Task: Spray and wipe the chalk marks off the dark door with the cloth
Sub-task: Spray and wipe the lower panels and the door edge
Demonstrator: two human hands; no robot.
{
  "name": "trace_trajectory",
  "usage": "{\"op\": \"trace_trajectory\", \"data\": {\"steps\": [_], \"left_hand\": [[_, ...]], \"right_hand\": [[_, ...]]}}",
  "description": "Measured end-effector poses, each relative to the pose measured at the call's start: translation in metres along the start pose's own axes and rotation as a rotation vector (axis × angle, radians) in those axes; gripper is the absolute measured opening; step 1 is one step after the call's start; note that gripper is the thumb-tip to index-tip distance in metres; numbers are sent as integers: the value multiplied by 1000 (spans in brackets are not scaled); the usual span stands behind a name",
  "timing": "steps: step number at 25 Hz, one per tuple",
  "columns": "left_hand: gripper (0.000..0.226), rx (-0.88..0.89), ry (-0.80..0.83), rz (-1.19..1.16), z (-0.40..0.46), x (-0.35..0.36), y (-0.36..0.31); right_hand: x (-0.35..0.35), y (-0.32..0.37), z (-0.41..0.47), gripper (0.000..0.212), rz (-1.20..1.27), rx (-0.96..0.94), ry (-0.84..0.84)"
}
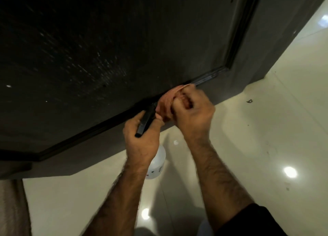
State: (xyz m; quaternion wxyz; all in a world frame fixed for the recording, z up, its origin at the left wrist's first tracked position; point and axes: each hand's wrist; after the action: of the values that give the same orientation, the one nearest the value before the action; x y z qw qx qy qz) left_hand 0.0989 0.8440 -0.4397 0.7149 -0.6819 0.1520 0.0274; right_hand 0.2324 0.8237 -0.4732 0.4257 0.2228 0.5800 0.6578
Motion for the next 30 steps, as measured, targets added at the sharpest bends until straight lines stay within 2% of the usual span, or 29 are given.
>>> {"op": "trace_trajectory", "data": {"steps": [2,4,6,7,9,11,13,15,18,20,22,24,26,28,29,30], "left_hand": [[14,-13,59,-12,1,11,-5],[10,7,126,-26,1,21,-15],[22,5,139,-31,1,27,-20],[25,-5,137,-41,1,28,-21],[20,-34,110,-61,0,27,-24],[13,-51,88,-49,-3,21,-28],[18,-63,112,-20,-6,13,-33],[17,-47,126,12,-11,1,-37],[16,-85,-13,-75,-15,-18,-43],[11,-99,-72,-178,-16,-33,-59],[18,-57,-84,-215,-15,-47,-83],[19,7,-102,-234,-13,-63,-109],[15,67,-113,-214,-12,-78,-130],[16,101,-94,-207,-14,-89,-145],[16,101,-77,-205,-14,-92,-154],[12,88,-50,-189,-13,-94,-161]], "right_hand": [[-21,-5,29,10,105,173,-180],[-41,-4,56,20,144,260,-313],[-51,-5,72,31,177,333,-401],[-49,-5,74,27,200,368,-424],[-39,-11,65,12,162,374,-380],[-26,-14,37,14,77,314,-169],[-29,-5,12,11,79,267,58],[-38,5,0,16,140,279,50],[-49,33,2,18,214,324,-91],[-51,72,17,18,272,185,-176],[-39,119,37,21,297,-51,-296],[-13,157,48,23,215,-276,-345],[8,151,36,27,-10,-481,-223],[6,106,20,27,-261,-624,-44],[-5,88,24,26,-321,-617,-22],[-17,81,33,23,-283,-509,-67]]}}
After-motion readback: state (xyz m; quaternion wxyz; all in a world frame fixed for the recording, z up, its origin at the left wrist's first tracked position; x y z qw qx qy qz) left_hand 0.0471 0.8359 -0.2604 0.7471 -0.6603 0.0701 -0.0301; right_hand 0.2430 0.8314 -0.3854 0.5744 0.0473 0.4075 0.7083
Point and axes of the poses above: each hand's wrist, its own z-axis towards the middle knuckle, its own x-axis out of the palm, y = z × x, and after that the axes turned 6 degrees about x, right-handed
